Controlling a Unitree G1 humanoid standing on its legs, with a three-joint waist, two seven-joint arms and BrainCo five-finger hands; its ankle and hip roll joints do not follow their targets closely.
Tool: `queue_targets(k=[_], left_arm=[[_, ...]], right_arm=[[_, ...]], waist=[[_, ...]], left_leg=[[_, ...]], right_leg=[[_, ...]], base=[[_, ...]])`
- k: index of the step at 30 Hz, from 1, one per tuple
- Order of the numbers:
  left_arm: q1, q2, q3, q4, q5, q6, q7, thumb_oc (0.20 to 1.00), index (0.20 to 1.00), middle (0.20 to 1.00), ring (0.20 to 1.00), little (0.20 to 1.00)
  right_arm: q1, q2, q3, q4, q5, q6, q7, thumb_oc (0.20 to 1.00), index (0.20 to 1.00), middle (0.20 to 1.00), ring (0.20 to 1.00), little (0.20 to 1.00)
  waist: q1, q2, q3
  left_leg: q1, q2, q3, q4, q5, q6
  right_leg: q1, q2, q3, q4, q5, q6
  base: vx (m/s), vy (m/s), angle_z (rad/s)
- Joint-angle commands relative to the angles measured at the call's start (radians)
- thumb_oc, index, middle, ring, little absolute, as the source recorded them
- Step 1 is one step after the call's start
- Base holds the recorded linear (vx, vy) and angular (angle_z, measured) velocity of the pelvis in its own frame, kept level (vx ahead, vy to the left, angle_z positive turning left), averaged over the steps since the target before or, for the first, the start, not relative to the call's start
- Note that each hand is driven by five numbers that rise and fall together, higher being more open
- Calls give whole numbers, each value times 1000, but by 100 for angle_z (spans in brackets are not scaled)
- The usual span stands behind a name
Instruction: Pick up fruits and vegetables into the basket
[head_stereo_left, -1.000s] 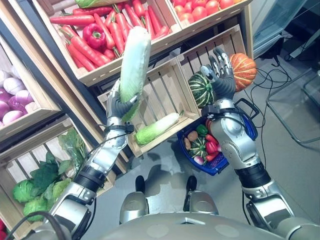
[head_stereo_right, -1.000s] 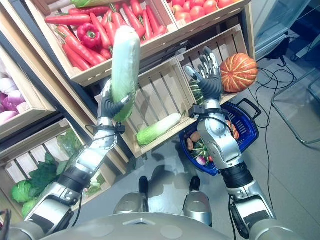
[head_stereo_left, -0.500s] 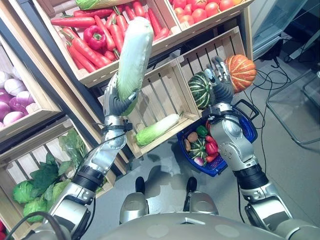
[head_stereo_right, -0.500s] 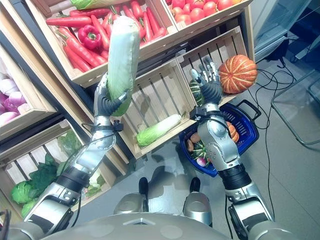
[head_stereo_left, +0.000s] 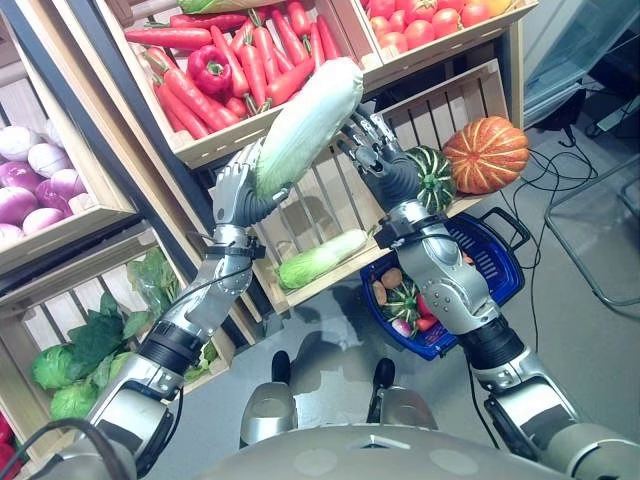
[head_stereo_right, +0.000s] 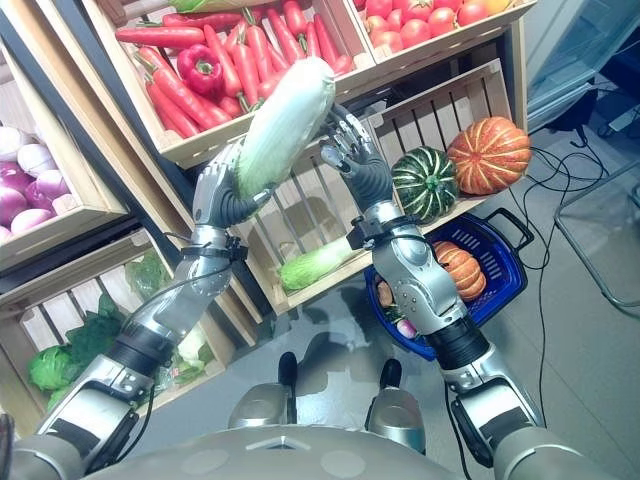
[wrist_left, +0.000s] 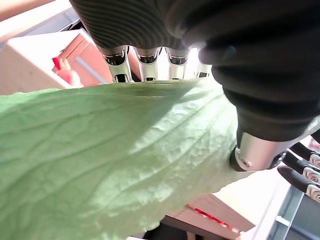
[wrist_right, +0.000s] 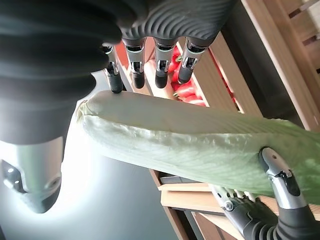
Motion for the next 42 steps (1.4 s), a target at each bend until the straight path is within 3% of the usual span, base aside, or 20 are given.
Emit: queue_targets(k=[1,10,11,18,22,27,33,36,42], left_arm=[[-144,45,-115,-104,149,-56,-1,200,200,200,200,200],[-205,39,-193,-121,270,27,-30,200,200,200,200,200],[-217,37,-213,-124,306,49,-20,200,200,200,200,200],[-218,27,-233,-138,298,59,2,200,200,200,200,200],[-191,7,-225,-135,47,53,-77,200,200,200,200,200],[-171,-47,-204,-69,-148,85,-68,200,200,200,200,200],[-144,-66,-163,-26,-229,115,-59,200,200,200,200,200],[-104,-53,-107,-33,-275,160,-108,200,200,200,200,200],[-85,-32,-61,-29,-280,186,-138,200,200,200,200,200]], right_arm=[[-97,55,56,-44,36,-11,18,1000,1000,1000,1000,1000],[-125,76,66,-21,7,-22,-59,1000,1000,1000,1000,1000],[-133,82,66,-10,-1,-1,-123,1000,1000,1000,1000,1000],[-133,94,65,6,-6,-10,-154,1000,1000,1000,1000,1000],[-139,92,61,-1,-94,-19,-152,1000,1000,1000,1000,1000],[-155,98,52,-13,-214,8,-181,1000,1000,1000,1000,1000],[-161,71,14,-53,-365,52,-216,1000,1000,1000,1000,1000],[-155,25,-33,-101,-517,93,-230,1000,1000,1000,1000,1000],[-162,-26,-71,-150,-686,129,-235,1000,1000,1000,1000,1000]], waist=[[-4,-56,-24],[-7,-59,-7],[-7,-60,-3],[-11,-60,11],[-7,-58,16],[-14,-59,10],[-22,-57,2],[-27,-49,-7],[-34,-41,-14]], left_leg=[[0,15,24,80,-72,-1],[-8,14,24,79,-72,2],[-12,12,25,79,-72,2],[-15,12,32,75,-69,2],[-17,11,30,74,-68,3],[-8,12,33,72,-70,3],[1,11,34,72,-73,4],[5,9,34,71,-74,5],[4,5,35,74,-75,8]], right_leg=[[31,-93,41,37,-16,68],[22,-94,42,38,-13,71],[18,-94,45,36,-10,71],[12,-96,45,34,-6,72],[9,-95,44,37,-5,72],[12,-91,56,37,-7,72],[15,-89,67,39,-10,71],[15,-89,73,40,-12,72],[10,-90,84,44,-14,72]], base=[[0,0,0],[-10,1,1],[-47,-3,8],[-21,1,1],[0,0,0],[8,2,-1],[33,17,-5],[26,40,-5],[6,24,-2]])
